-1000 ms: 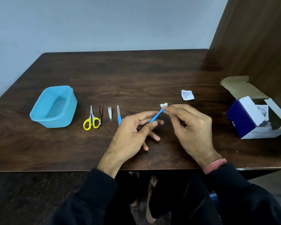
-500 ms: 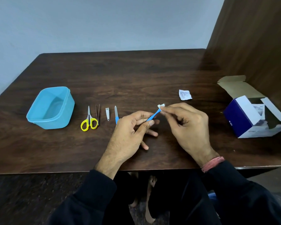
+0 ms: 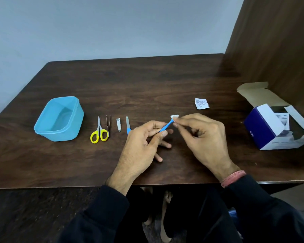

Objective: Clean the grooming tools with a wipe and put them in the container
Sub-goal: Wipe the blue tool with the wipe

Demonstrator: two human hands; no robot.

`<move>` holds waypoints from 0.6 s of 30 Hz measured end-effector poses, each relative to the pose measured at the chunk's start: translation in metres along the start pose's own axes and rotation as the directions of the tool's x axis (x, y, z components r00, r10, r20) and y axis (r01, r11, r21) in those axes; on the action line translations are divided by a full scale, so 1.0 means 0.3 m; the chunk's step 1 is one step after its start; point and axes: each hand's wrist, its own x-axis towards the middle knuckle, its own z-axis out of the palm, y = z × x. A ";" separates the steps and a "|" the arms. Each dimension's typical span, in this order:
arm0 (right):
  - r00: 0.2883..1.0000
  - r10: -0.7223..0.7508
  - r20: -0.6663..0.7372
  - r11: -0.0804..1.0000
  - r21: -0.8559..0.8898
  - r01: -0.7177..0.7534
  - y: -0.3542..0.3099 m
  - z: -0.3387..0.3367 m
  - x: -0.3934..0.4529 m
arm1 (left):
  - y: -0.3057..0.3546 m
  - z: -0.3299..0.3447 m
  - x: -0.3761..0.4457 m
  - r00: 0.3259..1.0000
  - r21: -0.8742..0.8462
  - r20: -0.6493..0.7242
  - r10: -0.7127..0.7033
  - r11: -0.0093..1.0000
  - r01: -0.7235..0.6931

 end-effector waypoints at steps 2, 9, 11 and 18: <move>1.000 0.002 -0.011 1.000 -0.010 -0.002 0.001 -0.002 0.000 | 0.000 0.000 -0.002 1.000 0.009 0.003 0.001 1.000 -0.001; 1.000 -0.019 -0.018 0.999 -0.045 0.018 0.007 0.001 -0.003 | 0.001 0.001 0.001 1.000 0.019 0.007 0.002 1.000 -0.002; 0.999 -0.048 0.012 0.998 -0.036 0.048 0.005 -0.001 -0.009 | 0.000 0.000 0.000 1.000 0.018 0.005 0.006 1.000 -0.006; 0.998 -0.061 0.004 0.997 -0.056 0.061 0.004 0.000 -0.009 | 0.003 0.003 -0.002 1.000 0.036 0.000 0.002 0.999 -0.002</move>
